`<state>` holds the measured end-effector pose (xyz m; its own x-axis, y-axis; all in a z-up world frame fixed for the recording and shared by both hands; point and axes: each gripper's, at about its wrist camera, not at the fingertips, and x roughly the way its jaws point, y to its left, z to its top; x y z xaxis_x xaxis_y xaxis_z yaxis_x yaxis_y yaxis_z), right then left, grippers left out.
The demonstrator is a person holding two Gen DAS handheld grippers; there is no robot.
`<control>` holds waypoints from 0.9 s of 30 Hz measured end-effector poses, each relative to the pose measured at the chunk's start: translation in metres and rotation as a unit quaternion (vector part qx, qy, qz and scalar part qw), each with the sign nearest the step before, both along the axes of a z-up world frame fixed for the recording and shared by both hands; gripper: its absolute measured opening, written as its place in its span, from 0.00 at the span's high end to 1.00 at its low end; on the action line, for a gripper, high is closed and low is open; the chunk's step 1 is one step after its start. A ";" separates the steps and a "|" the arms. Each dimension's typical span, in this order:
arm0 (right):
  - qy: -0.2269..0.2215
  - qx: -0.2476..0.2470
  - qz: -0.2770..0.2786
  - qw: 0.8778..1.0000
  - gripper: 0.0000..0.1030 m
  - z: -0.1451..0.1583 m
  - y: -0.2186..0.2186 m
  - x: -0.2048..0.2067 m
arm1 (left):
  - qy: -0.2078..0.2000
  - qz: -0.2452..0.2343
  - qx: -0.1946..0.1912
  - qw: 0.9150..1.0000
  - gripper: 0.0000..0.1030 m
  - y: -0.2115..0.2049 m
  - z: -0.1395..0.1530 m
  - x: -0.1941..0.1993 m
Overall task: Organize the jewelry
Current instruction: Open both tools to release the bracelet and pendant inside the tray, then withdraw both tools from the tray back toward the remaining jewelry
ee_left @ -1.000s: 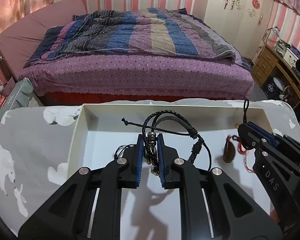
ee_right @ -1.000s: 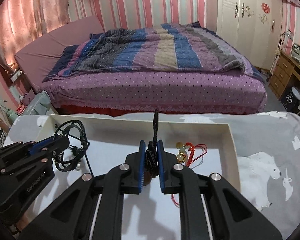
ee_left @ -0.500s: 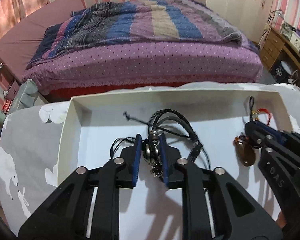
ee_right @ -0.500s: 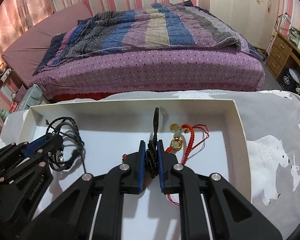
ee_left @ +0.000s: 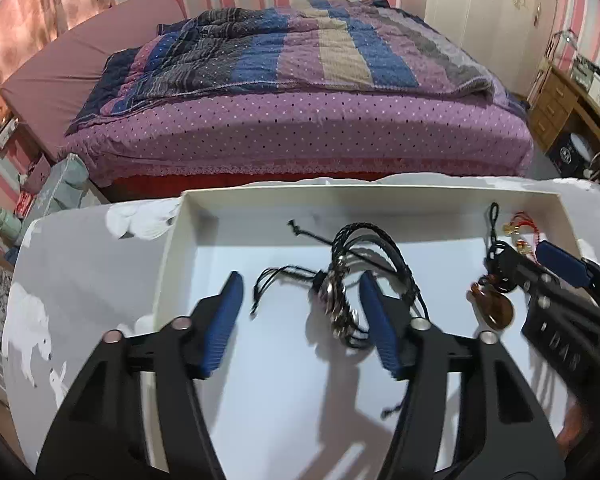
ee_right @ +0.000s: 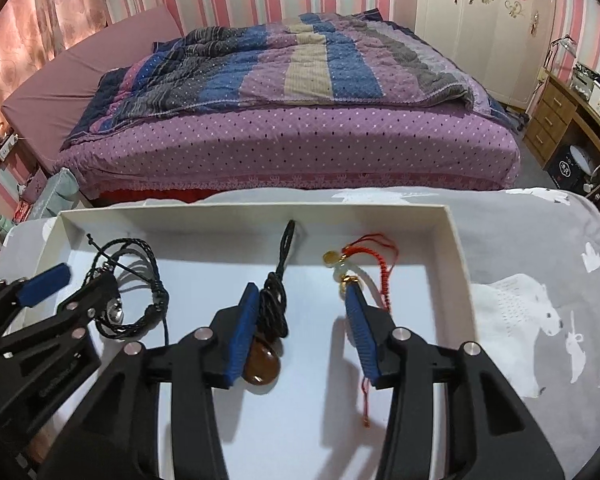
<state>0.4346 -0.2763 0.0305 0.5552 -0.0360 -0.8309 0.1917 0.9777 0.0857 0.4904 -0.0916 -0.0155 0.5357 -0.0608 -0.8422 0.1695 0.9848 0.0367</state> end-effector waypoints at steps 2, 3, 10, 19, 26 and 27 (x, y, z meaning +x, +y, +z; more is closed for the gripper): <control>-0.002 0.006 -0.001 1.000 0.47 0.009 -0.003 -0.004 | -0.007 0.001 -0.008 1.000 0.33 0.008 0.011 -0.010; -0.007 0.004 -0.003 1.000 0.43 0.014 -0.003 -0.009 | -0.016 0.001 -0.011 1.000 0.25 0.013 0.019 -0.018; -0.034 -0.004 -0.021 0.999 0.16 0.051 -0.008 -0.049 | -0.058 -0.001 -0.019 0.998 0.03 0.037 0.060 -0.073; -0.046 -0.022 -0.021 0.998 0.16 0.094 -0.020 -0.123 | -0.057 0.005 -0.021 0.998 0.03 0.063 0.077 -0.146; -0.073 -0.008 -0.021 0.997 0.16 0.142 -0.041 -0.198 | -0.064 -0.003 -0.020 0.998 0.03 0.074 0.103 -0.207; -0.075 -0.008 -0.022 0.997 0.16 0.149 -0.044 -0.210 | -0.064 -0.005 -0.023 0.998 0.03 0.075 0.105 -0.213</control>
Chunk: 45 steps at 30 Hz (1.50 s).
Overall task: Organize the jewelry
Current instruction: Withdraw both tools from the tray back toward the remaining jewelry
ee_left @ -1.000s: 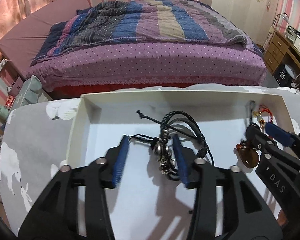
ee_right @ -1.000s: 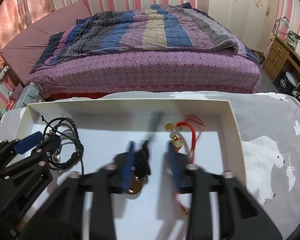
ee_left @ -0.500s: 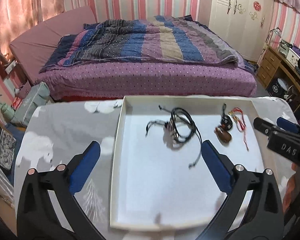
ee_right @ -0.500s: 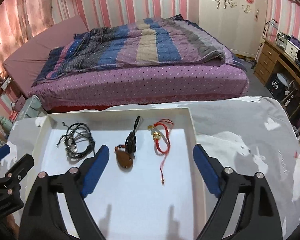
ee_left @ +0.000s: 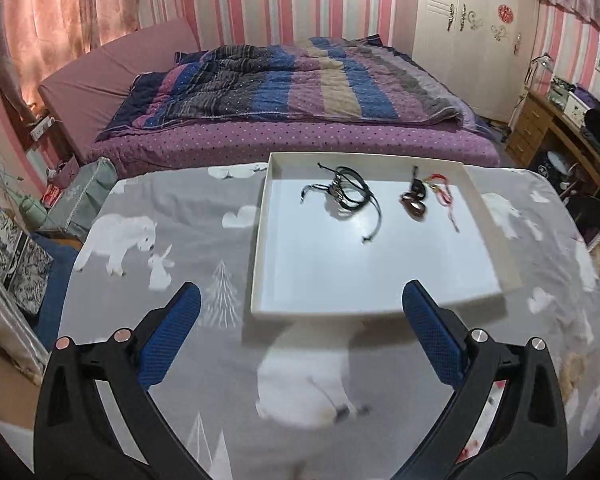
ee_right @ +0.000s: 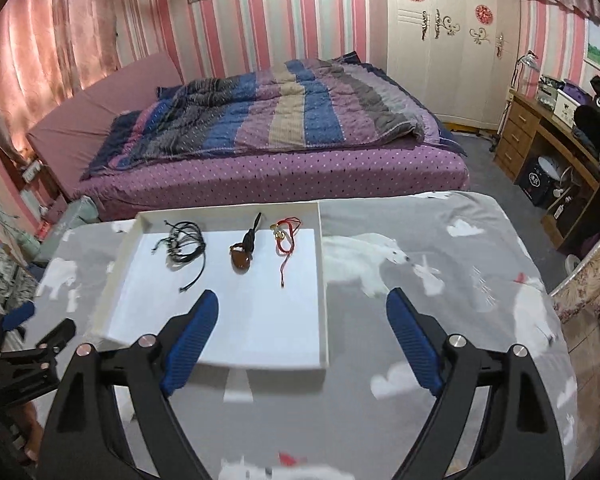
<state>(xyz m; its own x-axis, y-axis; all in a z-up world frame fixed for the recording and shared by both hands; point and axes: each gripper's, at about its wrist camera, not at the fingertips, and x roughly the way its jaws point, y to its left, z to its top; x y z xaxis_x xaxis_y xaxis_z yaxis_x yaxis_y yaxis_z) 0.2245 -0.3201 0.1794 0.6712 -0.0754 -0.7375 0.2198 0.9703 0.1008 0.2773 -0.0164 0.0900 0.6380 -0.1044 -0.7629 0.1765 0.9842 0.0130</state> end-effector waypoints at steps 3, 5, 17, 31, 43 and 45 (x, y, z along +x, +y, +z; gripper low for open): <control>-0.010 -0.004 0.006 1.000 0.16 0.017 -0.006 -0.035 | -0.016 -0.014 -0.009 1.000 0.03 0.001 0.014 -0.033; -0.013 -0.008 0.012 1.000 0.16 0.024 -0.006 -0.053 | -0.020 -0.020 -0.013 1.000 0.03 0.000 0.021 -0.050; -0.029 -0.038 0.017 0.999 0.16 0.026 -0.014 -0.130 | -0.017 -0.037 -0.026 0.999 0.03 -0.012 0.024 -0.114; -0.017 -0.032 0.012 0.999 0.16 -0.003 -0.024 -0.161 | -0.023 -0.052 -0.009 0.998 0.03 -0.028 0.002 -0.147; 0.007 -0.028 0.002 1.000 0.16 -0.036 -0.035 -0.168 | 0.014 -0.068 -0.012 0.997 0.03 -0.039 -0.031 -0.148; 0.013 -0.028 0.000 1.000 0.16 -0.042 -0.038 -0.169 | 0.016 -0.069 -0.011 0.997 0.03 -0.040 -0.035 -0.148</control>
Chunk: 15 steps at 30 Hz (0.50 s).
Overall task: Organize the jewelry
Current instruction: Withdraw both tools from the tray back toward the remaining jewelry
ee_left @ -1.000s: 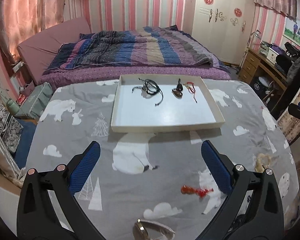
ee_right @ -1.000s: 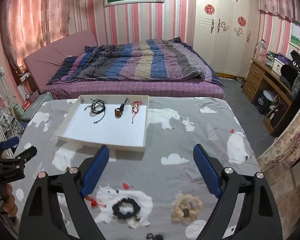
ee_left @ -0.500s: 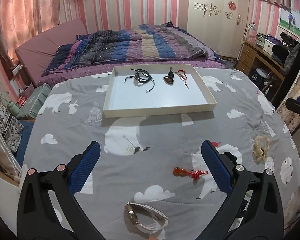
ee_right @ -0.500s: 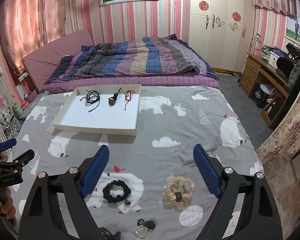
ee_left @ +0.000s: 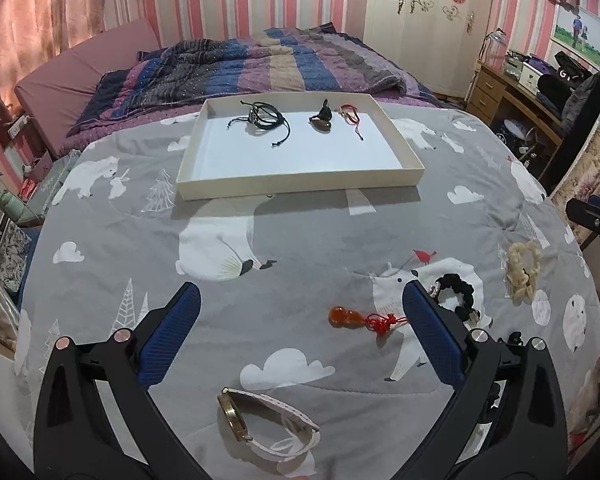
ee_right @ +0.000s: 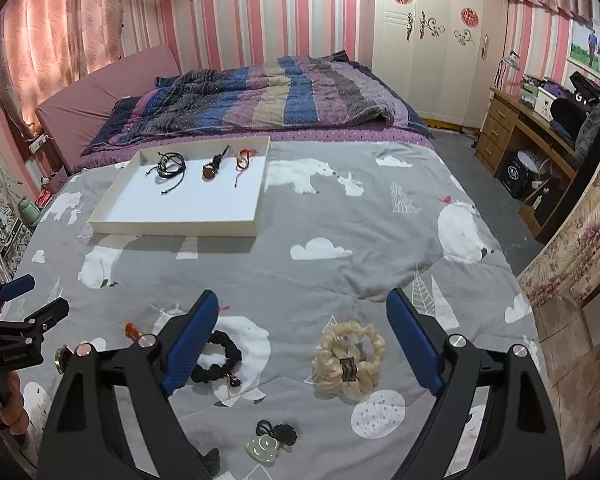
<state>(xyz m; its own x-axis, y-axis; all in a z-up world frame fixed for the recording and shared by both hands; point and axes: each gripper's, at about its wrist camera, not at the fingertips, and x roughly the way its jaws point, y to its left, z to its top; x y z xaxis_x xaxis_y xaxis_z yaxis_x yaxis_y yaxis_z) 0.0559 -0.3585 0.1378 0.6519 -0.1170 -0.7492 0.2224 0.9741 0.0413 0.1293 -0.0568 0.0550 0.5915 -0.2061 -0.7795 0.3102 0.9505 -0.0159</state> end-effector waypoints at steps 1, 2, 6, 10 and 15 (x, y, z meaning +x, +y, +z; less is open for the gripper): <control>0.003 0.000 -0.002 1.000 0.16 -0.002 -0.001 0.000 | 0.002 0.000 0.001 1.000 0.03 -0.001 -0.002 0.000; 0.006 0.001 -0.003 1.000 0.16 -0.005 -0.003 0.000 | 0.005 -0.001 0.001 1.000 0.03 -0.002 -0.004 0.001; 0.014 0.010 -0.002 1.000 0.16 -0.015 -0.004 0.002 | 0.015 -0.002 -0.004 1.000 0.03 -0.004 -0.010 0.002; 0.021 0.013 0.001 1.000 0.16 -0.024 0.000 0.005 | 0.014 -0.013 -0.006 1.000 0.03 -0.010 -0.016 0.002; 0.033 0.013 0.010 0.999 0.16 -0.036 0.006 0.010 | 0.019 -0.018 -0.002 1.000 0.03 -0.013 -0.023 0.001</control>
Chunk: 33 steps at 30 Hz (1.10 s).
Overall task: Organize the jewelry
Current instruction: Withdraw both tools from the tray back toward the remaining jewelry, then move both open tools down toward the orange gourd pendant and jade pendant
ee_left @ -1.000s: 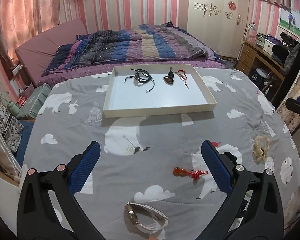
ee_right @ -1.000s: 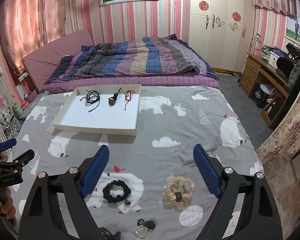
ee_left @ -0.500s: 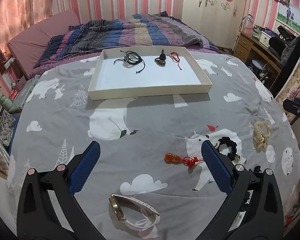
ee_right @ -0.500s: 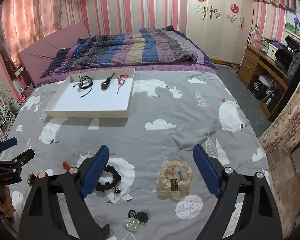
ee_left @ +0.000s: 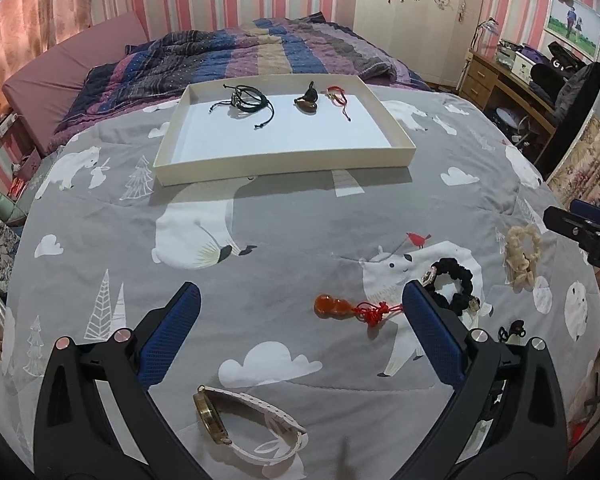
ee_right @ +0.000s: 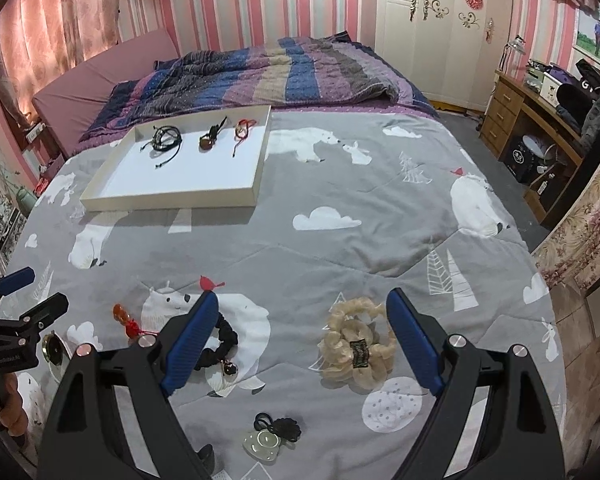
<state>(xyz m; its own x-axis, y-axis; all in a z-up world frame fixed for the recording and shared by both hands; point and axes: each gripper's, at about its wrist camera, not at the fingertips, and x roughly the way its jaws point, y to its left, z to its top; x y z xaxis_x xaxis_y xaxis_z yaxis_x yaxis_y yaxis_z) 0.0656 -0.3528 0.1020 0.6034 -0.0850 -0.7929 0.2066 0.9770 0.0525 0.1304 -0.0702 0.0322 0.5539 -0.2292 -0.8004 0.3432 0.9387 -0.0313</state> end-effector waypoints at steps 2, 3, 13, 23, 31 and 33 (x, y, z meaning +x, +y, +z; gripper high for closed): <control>0.002 0.001 0.000 1.000 0.16 -0.002 0.000 0.000 | 0.004 0.000 -0.001 1.000 0.03 0.000 -0.002 0.001; 0.003 0.001 -0.002 1.000 0.16 -0.003 0.000 -0.001 | 0.005 0.000 -0.002 1.000 0.03 0.000 -0.002 0.001; 0.016 -0.003 0.000 1.000 0.16 -0.010 -0.002 -0.006 | 0.004 -0.004 -0.005 1.000 0.03 -0.001 -0.003 -0.001; 0.021 -0.003 0.001 1.000 0.16 -0.014 -0.003 -0.008 | 0.007 -0.019 -0.007 1.000 0.07 -0.006 -0.007 -0.003; 0.029 0.003 0.003 1.000 0.16 -0.019 -0.004 -0.005 | 0.017 -0.027 -0.005 0.999 0.12 -0.011 -0.014 -0.001; 0.031 0.005 0.003 1.000 0.16 -0.020 -0.005 -0.004 | 0.021 -0.029 -0.004 0.999 0.14 -0.013 -0.015 -0.001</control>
